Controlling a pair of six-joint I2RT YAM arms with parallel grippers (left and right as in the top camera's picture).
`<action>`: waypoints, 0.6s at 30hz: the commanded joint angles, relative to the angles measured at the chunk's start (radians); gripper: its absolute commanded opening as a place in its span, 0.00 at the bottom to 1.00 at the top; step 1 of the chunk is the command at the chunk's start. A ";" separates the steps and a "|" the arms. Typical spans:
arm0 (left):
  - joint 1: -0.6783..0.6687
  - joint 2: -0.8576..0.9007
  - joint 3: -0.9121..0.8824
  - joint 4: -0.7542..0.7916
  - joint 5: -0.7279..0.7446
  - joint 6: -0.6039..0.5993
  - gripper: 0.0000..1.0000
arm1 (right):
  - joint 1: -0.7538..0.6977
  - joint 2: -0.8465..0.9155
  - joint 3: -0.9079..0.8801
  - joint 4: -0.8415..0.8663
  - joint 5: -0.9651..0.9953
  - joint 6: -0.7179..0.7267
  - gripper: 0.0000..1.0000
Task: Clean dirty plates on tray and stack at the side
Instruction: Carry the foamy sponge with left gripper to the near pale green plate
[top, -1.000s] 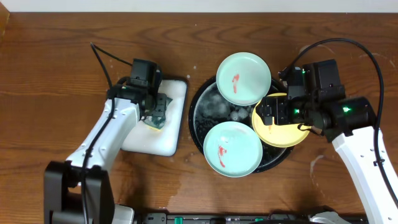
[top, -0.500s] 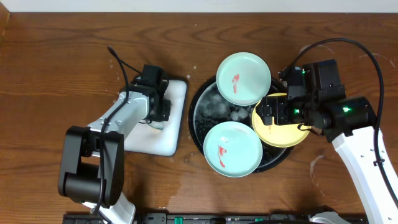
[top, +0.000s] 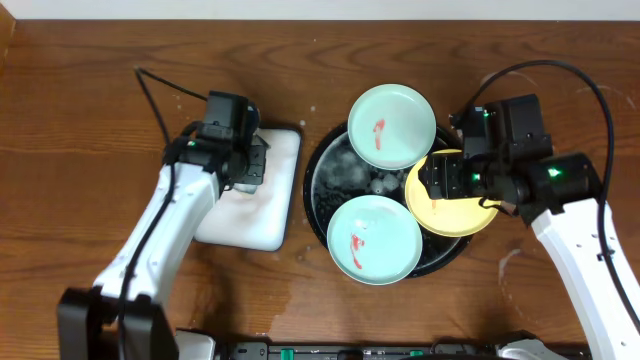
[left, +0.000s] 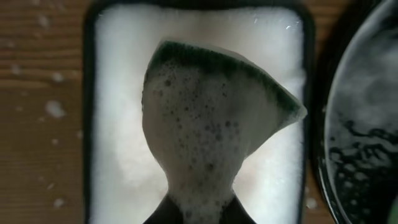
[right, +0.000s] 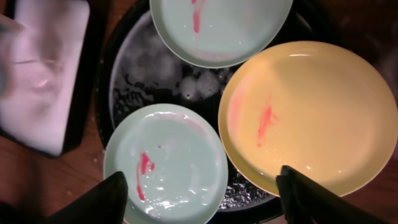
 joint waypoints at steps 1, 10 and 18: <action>0.003 -0.055 0.021 -0.024 -0.007 -0.018 0.08 | 0.022 0.046 -0.001 -0.004 0.016 0.002 0.71; 0.003 -0.108 0.021 -0.053 0.175 -0.062 0.08 | 0.042 0.140 -0.002 -0.003 -0.034 0.002 0.57; 0.003 -0.108 0.021 -0.148 0.227 -0.089 0.08 | 0.114 0.267 -0.064 -0.139 -0.018 0.014 0.57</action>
